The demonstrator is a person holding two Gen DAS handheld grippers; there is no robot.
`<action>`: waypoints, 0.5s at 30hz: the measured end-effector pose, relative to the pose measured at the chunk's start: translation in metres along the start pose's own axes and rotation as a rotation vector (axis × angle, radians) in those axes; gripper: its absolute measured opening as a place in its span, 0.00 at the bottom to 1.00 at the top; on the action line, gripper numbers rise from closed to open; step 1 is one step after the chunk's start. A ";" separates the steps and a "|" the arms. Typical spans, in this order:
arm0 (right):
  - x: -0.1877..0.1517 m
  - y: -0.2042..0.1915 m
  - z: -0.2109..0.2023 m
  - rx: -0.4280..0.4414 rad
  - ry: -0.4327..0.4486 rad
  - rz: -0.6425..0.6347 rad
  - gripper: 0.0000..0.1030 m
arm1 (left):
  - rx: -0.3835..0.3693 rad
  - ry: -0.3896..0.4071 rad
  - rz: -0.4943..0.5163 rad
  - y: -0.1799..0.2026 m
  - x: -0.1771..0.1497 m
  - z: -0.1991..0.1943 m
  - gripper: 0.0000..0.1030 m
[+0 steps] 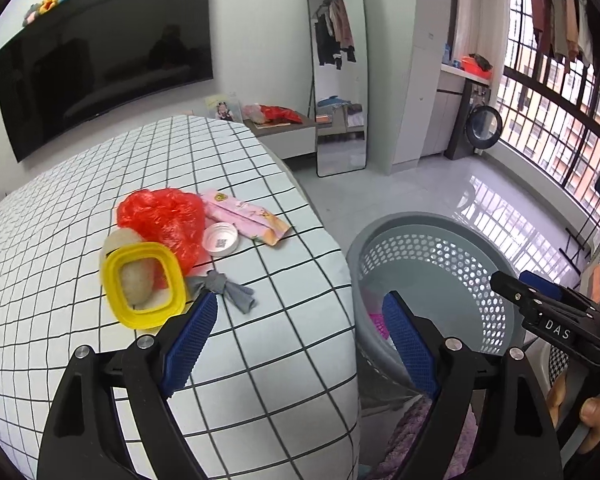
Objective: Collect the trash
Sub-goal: 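Move both tools back toward the remaining trash on the bed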
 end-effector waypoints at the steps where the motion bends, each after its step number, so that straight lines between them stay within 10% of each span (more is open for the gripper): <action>1: 0.000 -0.003 0.001 0.009 -0.002 -0.002 0.63 | 0.002 0.003 -0.008 -0.003 0.001 -0.001 0.80; 15: 0.010 -0.066 0.004 0.094 0.008 -0.102 0.63 | 0.092 0.030 -0.097 -0.065 -0.007 -0.020 0.80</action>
Point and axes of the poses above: each gripper's, at about its wrist camera, not at the fingertips, and z roughly the way its jaws point, y to its right, x to its top, the point moved 7 cm from there along z, roughly the way its jaws point, and after that the axes turned 9 degrees about -z, right-handed, at the moved point
